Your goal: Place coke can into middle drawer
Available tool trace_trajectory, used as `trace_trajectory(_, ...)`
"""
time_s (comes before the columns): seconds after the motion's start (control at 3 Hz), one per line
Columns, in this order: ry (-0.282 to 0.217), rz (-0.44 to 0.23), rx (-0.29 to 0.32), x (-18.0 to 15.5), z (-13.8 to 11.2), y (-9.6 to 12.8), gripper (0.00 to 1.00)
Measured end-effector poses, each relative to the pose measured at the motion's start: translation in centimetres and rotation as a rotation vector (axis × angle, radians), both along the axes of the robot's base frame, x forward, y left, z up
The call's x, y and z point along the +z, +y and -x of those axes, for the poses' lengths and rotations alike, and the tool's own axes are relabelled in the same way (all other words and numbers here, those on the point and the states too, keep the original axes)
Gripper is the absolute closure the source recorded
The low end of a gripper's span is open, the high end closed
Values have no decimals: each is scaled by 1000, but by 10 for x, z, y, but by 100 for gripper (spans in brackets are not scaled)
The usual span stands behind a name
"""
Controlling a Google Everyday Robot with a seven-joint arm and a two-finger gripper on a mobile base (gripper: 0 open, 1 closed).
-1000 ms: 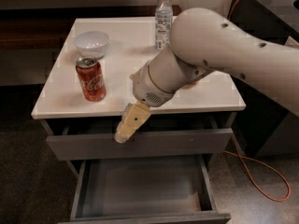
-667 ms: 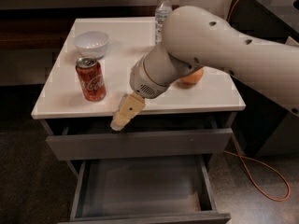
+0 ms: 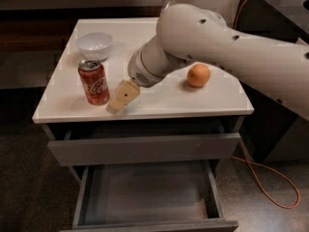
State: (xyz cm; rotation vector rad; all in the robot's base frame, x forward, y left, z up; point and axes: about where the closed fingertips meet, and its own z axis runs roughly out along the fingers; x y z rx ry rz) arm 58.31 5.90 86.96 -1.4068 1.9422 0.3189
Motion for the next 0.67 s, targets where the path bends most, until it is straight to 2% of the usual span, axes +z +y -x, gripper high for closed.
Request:
trace_trajectory(0.33,0,-38,-3,3,-17,15,0)
trace_trajectory(0.67,7,-71,26,5,-22,37,0)
